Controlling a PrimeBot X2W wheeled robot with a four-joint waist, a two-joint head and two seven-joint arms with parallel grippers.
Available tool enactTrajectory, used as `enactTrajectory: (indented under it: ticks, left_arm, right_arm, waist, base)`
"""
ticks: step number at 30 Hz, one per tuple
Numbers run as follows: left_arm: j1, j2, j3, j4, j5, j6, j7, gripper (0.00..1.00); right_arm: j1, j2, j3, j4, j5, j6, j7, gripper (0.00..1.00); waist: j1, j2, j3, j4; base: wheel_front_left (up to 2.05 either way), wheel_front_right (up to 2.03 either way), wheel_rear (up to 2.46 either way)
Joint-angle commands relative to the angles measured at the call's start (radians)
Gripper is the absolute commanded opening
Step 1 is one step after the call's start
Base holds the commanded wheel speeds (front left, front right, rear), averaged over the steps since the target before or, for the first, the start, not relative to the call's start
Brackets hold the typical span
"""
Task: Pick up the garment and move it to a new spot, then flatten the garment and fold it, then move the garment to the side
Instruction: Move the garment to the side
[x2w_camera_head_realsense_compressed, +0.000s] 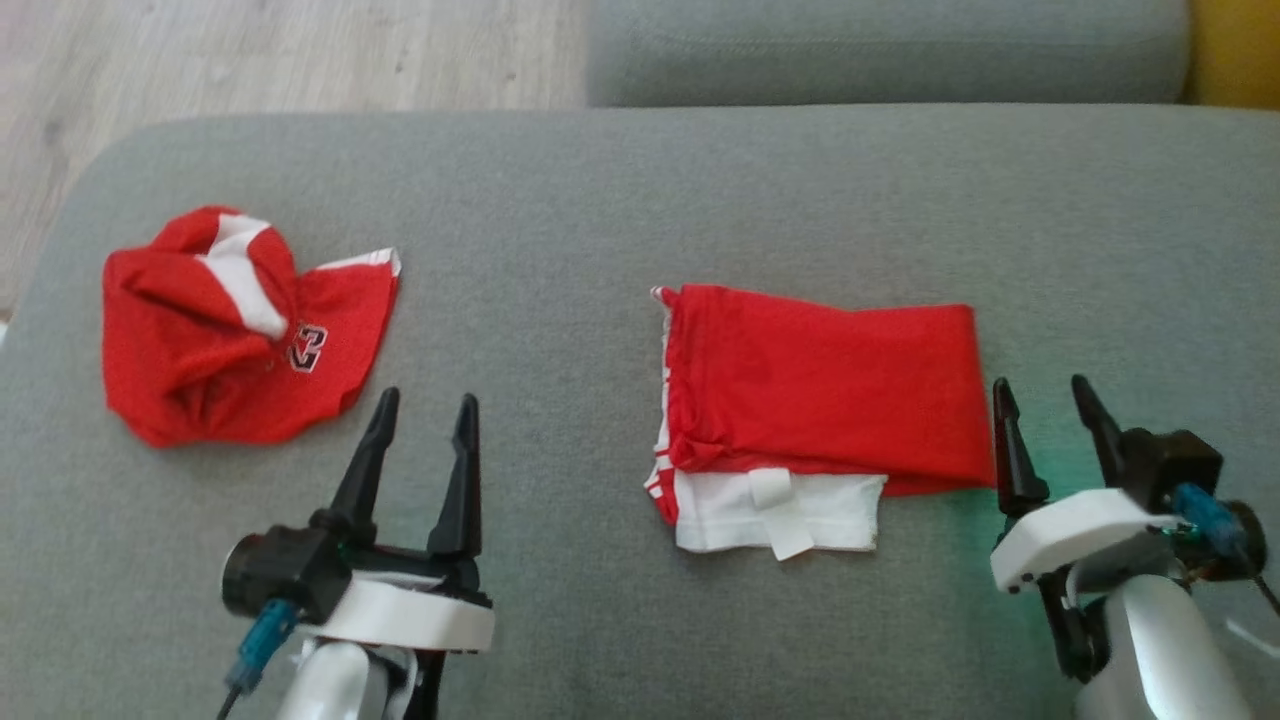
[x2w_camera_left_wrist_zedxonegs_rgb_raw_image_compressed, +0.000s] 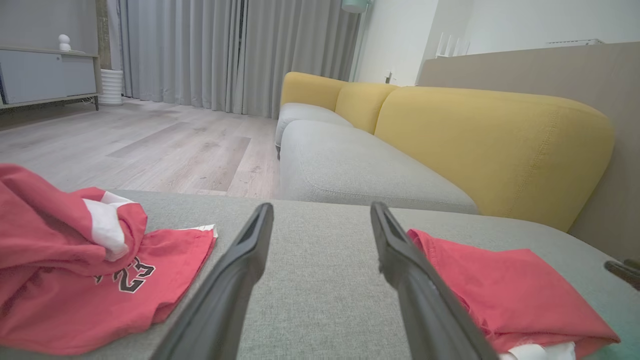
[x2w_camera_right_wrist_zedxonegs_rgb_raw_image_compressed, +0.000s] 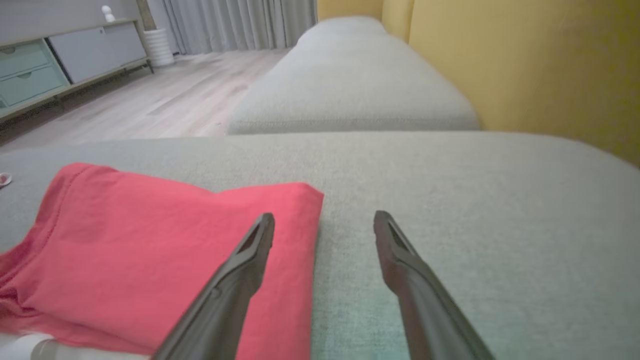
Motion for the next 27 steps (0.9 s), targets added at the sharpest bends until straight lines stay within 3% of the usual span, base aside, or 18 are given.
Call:
enactTrajectory:
  ticks: [1,12,13,14,15,23,27]
  left_arm:
    - [-0.057,-0.001,0.024,-0.035,-0.005,-0.003,-0.005,1.00]
    - [-0.082,-0.001,-0.001,-0.037,-0.013,-0.004,-0.005,1.00]
    - [-0.081,-0.001,-0.001,-0.037,-0.013,-0.004,-0.005,1.00]
    - [-0.081,-0.001,-0.002,-0.036,-0.013,-0.004,-0.005,1.00]
    - [-0.080,-0.001,-0.002,-0.036,-0.013,-0.004,-0.005,1.00]
    - [-0.069,-0.001,0.004,-0.032,-0.014,-0.004,-0.005,1.00]
    - [-0.069,-0.001,0.001,-0.041,-0.019,-0.003,-0.005,1.00]
  right_arm:
    - [-0.050,-0.001,0.021,-0.010,0.016,-0.001,0.003,1.00]
    - [-0.141,-0.001,0.071,0.246,0.121,-0.001,0.049,1.00]
    - [-0.148,-0.001,0.074,0.262,0.121,-0.001,0.045,0.52]
    - [-0.155,-0.001,0.076,0.276,0.120,-0.001,0.040,0.21]
    - [-0.162,-0.001,0.078,0.288,0.114,-0.001,0.033,0.00]
    - [-0.207,-0.007,0.066,0.320,0.007,-0.001,-0.022,0.00]
    - [-0.239,-0.066,0.097,0.313,-0.066,-0.001,-0.022,0.00]
  waist:
    - [-0.0001,0.0000,0.016,0.014]
    - [-0.0001,0.0000,0.052,0.048]
    - [-0.0001,0.0000,0.053,0.048]
    - [-0.0001,0.0000,0.054,0.048]
    - [-0.0001,0.0000,0.053,0.048]
    - [-0.0001,0.0000,0.032,0.019]
    - [-0.0001,0.0000,0.024,-0.010]
  base:
    - [0.00,0.00,0.00]
    - [0.00,0.00,0.00]
    - [0.00,0.00,0.00]
    - [0.00,0.00,0.00]
    - [0.00,0.00,0.00]
    - [0.00,0.00,0.00]
    - [0.00,0.00,0.00]
